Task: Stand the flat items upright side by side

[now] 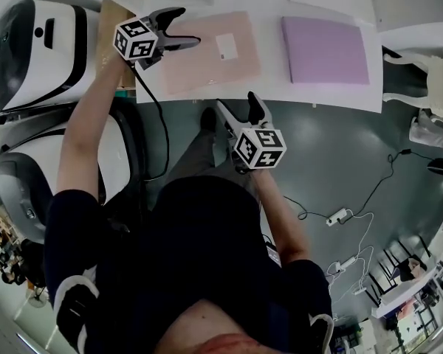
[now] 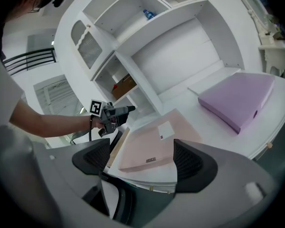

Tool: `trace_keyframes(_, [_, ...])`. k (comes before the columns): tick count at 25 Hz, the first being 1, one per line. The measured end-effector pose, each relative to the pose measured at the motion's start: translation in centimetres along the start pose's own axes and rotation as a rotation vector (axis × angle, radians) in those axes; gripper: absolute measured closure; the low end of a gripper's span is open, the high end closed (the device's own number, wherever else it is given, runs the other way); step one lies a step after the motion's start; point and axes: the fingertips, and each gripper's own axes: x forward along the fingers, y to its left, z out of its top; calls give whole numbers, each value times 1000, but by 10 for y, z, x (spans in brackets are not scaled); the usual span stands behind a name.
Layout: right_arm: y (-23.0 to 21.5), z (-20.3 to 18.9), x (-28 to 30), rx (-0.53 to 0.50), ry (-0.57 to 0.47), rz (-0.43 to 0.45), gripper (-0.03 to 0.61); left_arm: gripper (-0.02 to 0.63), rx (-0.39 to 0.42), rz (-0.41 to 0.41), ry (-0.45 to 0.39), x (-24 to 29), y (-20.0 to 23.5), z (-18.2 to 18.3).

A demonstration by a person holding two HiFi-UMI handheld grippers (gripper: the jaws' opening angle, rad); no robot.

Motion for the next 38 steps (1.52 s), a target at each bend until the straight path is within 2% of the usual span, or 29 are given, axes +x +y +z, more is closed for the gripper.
trace_keyframes(9, [-9, -21, 38, 198, 8, -4, 158, 87, -95, -143, 150, 21, 31, -31])
trace_keyframes(15, [-20, -37, 58, 309, 18, -22, 158, 97, -95, -178, 210, 29, 50, -38])
trace_keyframes(19, [-26, -45, 72, 366, 15, -35, 158, 98, -114, -223, 289, 37, 54, -56])
trace_keyframes(29, [-39, -60, 96, 569, -37, -16, 160, 104, -155, -305, 442, 49, 66, -77])
trace_keyframes(34, [-42, -65, 106, 632, -57, -14, 160, 104, -169, -349, 527, 55, 70, -86])
trace_keyframes(38, [-41, -64, 110, 688, -85, 3, 158, 104, -174, -365, 564, 57, 71, -93])
